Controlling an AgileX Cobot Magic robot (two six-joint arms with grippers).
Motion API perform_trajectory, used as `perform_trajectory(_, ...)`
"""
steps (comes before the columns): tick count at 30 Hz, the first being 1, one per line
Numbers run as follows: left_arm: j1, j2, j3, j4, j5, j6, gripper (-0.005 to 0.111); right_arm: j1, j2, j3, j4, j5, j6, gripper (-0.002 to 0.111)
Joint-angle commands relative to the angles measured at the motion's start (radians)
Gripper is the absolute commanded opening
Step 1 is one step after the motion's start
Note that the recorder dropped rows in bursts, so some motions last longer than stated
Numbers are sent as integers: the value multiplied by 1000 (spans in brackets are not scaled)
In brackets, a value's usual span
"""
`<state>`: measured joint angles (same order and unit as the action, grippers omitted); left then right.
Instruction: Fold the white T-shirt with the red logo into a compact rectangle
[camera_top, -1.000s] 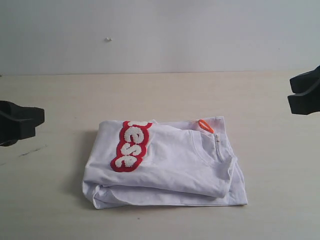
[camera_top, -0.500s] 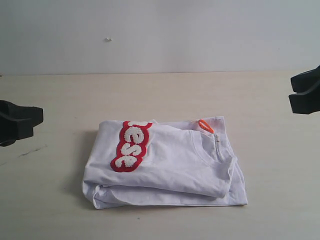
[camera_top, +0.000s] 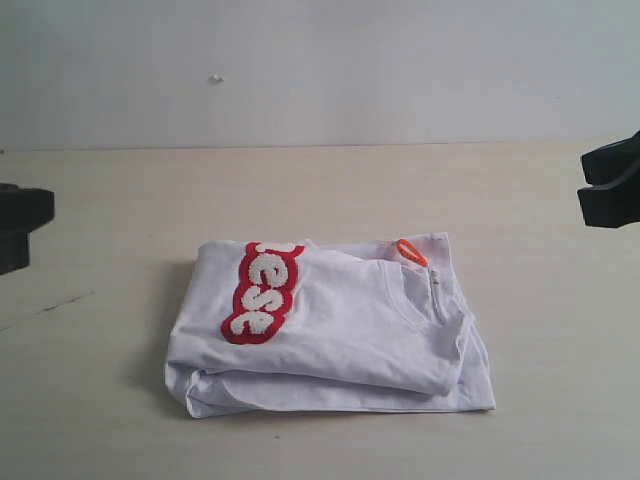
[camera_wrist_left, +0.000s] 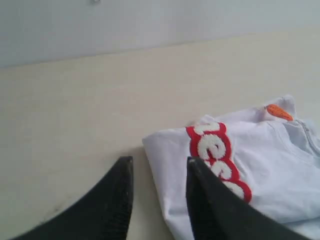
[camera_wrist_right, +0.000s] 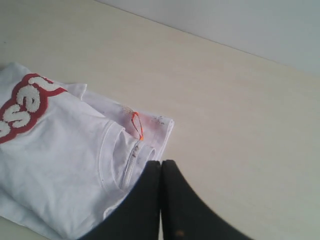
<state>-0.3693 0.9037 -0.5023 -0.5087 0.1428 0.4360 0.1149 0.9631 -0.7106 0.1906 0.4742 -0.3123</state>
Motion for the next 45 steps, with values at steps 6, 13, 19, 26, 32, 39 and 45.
perform_trajectory(6,182,-219,5,90,-24,13,36,2,-9,5,0,-7,2,0)
perform_trajectory(13,220,-331,5,90,-10,31,36,2,-9,5,0,-7,2,0)
perform_trajectory(19,220,-404,5,102,-5,31,36,2,-9,5,0,-7,2,0)
perform_trajectory(26,226,-450,5,102,-23,-16,36,2,-9,5,0,-7,2,0)
perform_trajectory(32,316,-510,5,150,6,-87,36,2,-9,5,0,-7,2,0)
perform_trajectory(39,421,-618,5,427,157,-329,36,2,-9,5,0,-7,2,0)
perform_trajectory(45,431,-709,124,466,147,-396,36,2,-9,5,0,-7,2,0)
